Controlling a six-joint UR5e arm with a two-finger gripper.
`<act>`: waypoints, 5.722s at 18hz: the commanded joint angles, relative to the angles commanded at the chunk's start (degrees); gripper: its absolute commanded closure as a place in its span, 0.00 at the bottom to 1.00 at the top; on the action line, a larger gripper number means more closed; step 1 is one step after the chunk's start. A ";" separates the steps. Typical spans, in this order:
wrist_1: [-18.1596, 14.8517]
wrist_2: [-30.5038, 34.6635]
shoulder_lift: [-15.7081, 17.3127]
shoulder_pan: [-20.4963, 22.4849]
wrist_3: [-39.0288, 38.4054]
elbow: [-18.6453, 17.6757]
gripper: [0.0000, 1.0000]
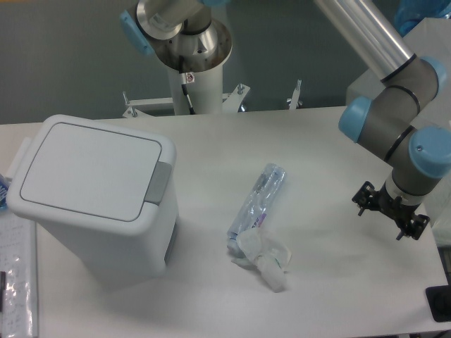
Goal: Open the trash can
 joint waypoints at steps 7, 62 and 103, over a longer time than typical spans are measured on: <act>1.49 0.09 2.19 -1.66 -0.53 -3.24 0.00; -12.83 -38.50 25.66 -17.49 -53.09 -11.60 0.00; 6.59 -20.13 15.74 -4.48 -24.88 -6.51 0.00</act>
